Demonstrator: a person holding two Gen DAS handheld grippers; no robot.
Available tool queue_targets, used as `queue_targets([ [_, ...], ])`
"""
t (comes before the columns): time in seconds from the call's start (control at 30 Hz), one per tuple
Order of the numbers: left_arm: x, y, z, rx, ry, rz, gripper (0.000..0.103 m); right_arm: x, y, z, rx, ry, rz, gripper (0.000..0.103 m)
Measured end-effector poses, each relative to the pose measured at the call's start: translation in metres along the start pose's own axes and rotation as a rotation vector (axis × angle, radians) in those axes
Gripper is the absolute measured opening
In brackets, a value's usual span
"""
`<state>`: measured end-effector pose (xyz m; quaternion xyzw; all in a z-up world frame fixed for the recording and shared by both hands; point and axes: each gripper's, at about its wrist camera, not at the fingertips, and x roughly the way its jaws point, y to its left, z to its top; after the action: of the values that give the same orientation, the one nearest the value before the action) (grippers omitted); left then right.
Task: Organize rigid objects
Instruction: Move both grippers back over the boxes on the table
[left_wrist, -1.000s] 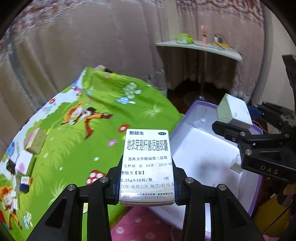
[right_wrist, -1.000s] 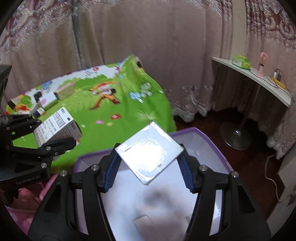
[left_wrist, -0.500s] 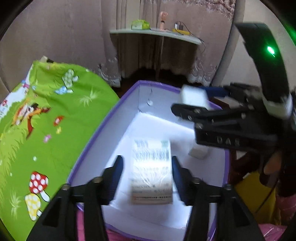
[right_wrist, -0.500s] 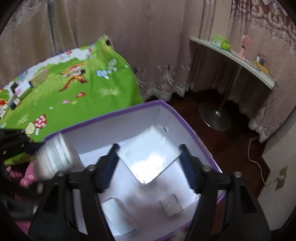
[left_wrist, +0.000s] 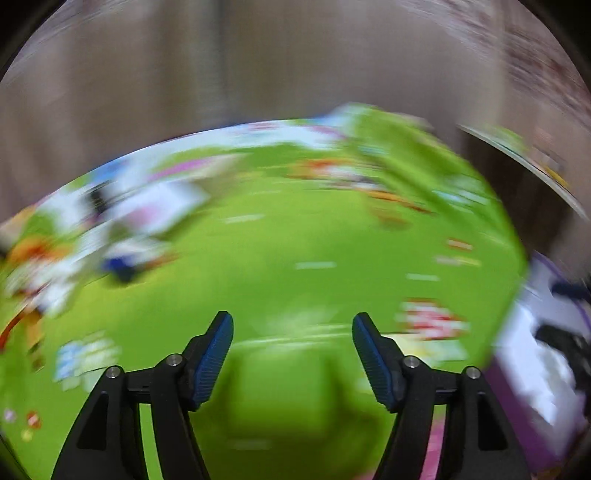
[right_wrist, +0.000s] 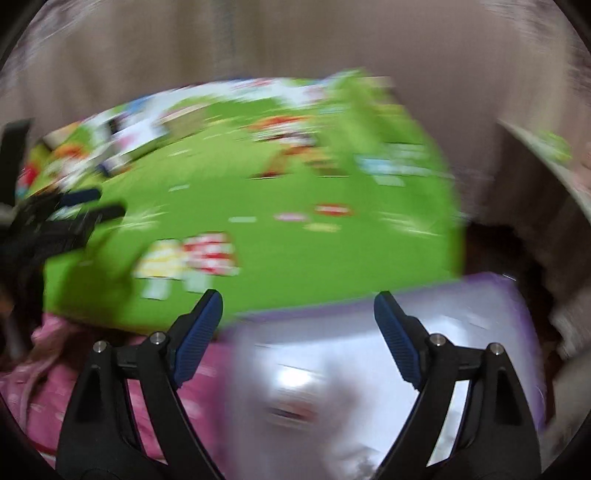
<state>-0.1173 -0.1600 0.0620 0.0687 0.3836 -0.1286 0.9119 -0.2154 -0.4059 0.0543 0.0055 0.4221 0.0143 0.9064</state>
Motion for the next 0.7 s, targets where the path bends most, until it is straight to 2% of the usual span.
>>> queue_targets([
  [0.03, 0.002, 0.028, -0.003, -0.029, -0.004, 0.051, 0.070, 0.018, 0.022, 0.009, -0.045, 0.024, 0.071, 0.086],
  [0.13, 0.007, 0.108, -0.018, -0.104, -0.019, 0.221, 0.070, 0.065, 0.082, 0.029, -0.189, 0.084, 0.162, 0.086],
  [0.3, 0.018, 0.224, -0.042, -0.338, 0.018, 0.358, 0.072, 0.135, 0.175, 0.067, -0.359, 0.134, 0.310, 0.087],
  [0.37, 0.020, 0.250, -0.053, -0.431, 0.040, 0.331, 0.072, 0.152, 0.206, 0.083, -0.427, 0.100, 0.306, 0.087],
  [0.4, 0.022, 0.261, -0.057, -0.500, 0.052, 0.278, 0.072, 0.160, 0.218, 0.093, -0.446, 0.087, 0.320, 0.087],
  [0.43, 0.021, 0.266, -0.059, -0.533, 0.029, 0.247, 0.073, 0.167, 0.226, 0.100, -0.451, 0.084, 0.329, 0.087],
  [0.5, 0.024, 0.264, -0.059, -0.524, 0.027, 0.219, 0.076, 0.183, 0.242, 0.120, -0.469, 0.069, 0.343, 0.087],
  [0.57, 0.024, 0.258, -0.059, -0.499, 0.034, 0.224, 0.078, 0.201, 0.248, 0.142, -0.488, 0.051, 0.354, 0.087],
  [0.7, 0.024, 0.260, -0.060, -0.508, 0.020, 0.183, 0.082, 0.227, 0.244, 0.175, -0.431, 0.043, 0.339, 0.082],
])
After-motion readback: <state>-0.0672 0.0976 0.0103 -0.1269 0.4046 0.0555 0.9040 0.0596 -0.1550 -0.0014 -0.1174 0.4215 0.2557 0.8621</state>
